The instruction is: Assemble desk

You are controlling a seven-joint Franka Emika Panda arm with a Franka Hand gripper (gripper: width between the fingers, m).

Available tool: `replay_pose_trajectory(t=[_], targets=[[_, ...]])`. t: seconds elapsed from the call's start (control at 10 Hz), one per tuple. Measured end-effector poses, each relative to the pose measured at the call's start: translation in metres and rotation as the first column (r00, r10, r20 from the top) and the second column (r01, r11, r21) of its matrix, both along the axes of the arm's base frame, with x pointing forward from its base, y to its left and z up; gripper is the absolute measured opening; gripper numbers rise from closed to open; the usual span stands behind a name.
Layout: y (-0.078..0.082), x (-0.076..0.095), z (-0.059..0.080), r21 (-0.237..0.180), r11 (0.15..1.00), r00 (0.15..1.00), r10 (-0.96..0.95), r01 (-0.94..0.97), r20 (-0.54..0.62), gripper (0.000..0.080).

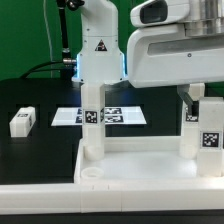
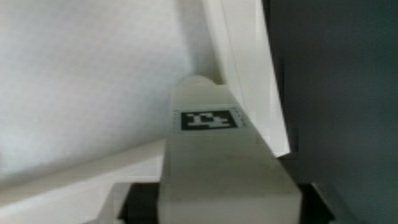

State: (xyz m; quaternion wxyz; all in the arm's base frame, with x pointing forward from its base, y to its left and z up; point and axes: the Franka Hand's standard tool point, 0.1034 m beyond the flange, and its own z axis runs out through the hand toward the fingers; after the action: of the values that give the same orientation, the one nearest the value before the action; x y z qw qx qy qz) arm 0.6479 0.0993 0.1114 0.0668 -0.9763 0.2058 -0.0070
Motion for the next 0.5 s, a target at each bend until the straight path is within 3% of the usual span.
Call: replay_pose_trajectory(t=[0.2,0.5], targets=[[0.0017,-0.0004,0.0003,0.000,0.943,0.942,-0.334,0.334,-0.043,0.0292],[0.0001,-0.0002,0.0008,0.043,0.635,0.632,-0.758,0.772,-0.158,0.0292]])
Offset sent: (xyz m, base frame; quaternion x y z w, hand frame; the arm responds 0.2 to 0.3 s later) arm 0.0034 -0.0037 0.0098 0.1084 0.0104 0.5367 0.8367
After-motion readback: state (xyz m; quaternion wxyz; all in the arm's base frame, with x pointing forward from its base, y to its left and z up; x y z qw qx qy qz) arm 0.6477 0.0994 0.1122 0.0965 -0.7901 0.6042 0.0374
